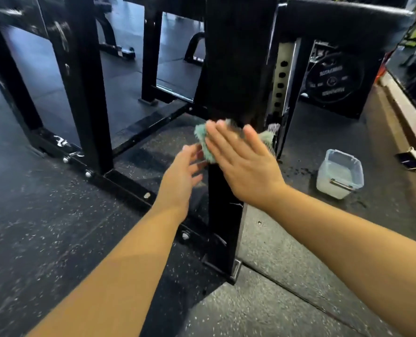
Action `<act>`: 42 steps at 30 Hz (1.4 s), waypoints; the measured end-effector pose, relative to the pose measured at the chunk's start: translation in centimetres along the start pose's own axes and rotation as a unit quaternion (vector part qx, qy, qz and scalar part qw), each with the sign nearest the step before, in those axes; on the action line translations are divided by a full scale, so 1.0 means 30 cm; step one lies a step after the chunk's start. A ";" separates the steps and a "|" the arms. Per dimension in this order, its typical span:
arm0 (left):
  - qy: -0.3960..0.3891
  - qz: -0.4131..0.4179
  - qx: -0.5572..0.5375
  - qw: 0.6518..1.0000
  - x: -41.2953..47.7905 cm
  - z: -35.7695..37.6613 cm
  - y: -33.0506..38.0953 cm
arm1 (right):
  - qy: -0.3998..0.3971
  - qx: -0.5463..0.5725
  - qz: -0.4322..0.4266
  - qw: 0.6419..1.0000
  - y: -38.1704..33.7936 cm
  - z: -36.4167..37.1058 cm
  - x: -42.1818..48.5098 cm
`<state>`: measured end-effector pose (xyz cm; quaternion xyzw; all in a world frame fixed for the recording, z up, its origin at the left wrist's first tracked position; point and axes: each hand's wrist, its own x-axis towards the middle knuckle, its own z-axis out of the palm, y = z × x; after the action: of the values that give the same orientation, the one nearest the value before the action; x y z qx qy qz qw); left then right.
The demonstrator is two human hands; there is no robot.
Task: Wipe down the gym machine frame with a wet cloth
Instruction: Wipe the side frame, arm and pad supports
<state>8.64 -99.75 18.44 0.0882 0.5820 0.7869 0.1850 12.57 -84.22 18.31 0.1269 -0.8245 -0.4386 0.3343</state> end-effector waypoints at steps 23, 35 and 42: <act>-0.082 -0.145 0.018 0.986 0.021 -0.030 -0.107 | -0.256 0.004 -0.261 0.931 -0.171 0.007 -0.143; -0.051 -0.148 -0.005 0.988 0.100 -0.099 -0.213 | -0.054 0.013 -0.119 0.991 -0.034 0.006 -0.069; -0.109 -0.180 0.125 0.970 0.133 -0.069 -0.281 | -0.279 0.050 -0.319 0.905 -0.393 0.105 -0.297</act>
<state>5.84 -97.85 9.49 0.0897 0.6580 0.6474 0.3739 16.14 -84.61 3.64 0.2719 -0.8204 -0.4977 -0.0732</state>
